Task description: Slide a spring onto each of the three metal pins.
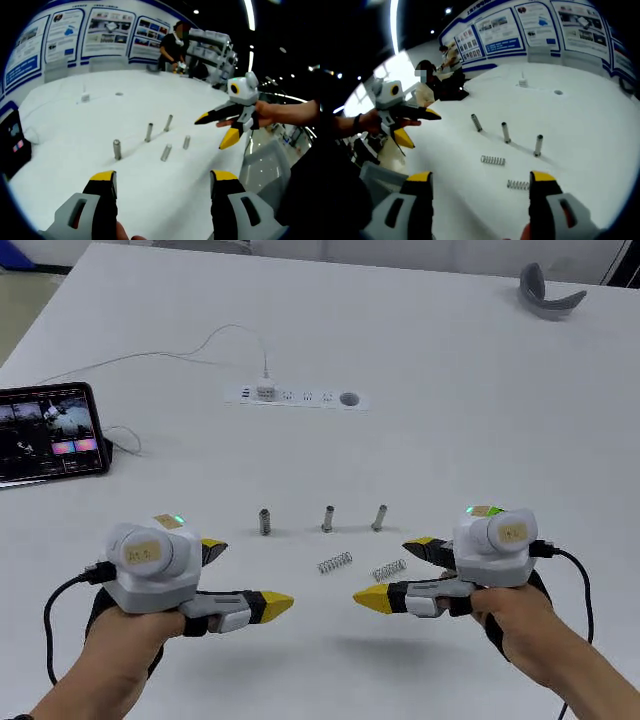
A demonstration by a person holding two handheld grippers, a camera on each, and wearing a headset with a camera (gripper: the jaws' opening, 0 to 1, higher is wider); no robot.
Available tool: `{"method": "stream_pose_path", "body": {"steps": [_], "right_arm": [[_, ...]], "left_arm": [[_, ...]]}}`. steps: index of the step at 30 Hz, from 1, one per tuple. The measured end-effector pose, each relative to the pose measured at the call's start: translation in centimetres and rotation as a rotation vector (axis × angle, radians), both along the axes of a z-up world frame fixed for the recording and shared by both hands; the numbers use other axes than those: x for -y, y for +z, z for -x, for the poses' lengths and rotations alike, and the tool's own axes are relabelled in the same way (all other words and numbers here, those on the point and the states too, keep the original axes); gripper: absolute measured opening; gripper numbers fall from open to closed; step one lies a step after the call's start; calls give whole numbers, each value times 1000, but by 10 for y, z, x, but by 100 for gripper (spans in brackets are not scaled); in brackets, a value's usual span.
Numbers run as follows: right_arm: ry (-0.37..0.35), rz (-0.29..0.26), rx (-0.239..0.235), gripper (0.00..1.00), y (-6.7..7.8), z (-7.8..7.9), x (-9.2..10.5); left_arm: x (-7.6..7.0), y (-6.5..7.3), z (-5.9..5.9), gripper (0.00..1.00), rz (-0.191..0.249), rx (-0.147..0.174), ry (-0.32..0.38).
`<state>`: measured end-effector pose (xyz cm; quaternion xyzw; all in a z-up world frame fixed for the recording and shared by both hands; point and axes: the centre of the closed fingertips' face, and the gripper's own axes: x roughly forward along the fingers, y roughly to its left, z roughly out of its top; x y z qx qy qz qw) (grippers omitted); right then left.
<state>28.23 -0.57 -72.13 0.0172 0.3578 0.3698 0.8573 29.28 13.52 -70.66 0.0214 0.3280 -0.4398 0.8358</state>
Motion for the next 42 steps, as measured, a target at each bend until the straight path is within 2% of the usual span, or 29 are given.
{"method": "stream_pose_path", "body": {"steps": [10, 13, 25, 42], "right_arm": [[-8, -4, -2, 81, 1, 3, 7], [-7, -4, -3, 81, 1, 4, 8], [3, 0, -10, 81, 0, 10, 10], [-7, -11, -28, 80, -1, 15, 14]], "left_arm": [[27, -15, 0, 77, -69, 6, -109], [33, -18, -2, 75, -76, 5, -125], [57, -31, -5, 69, -83, -11, -171], [83, -49, -16, 54, -76, -26, -168]]}}
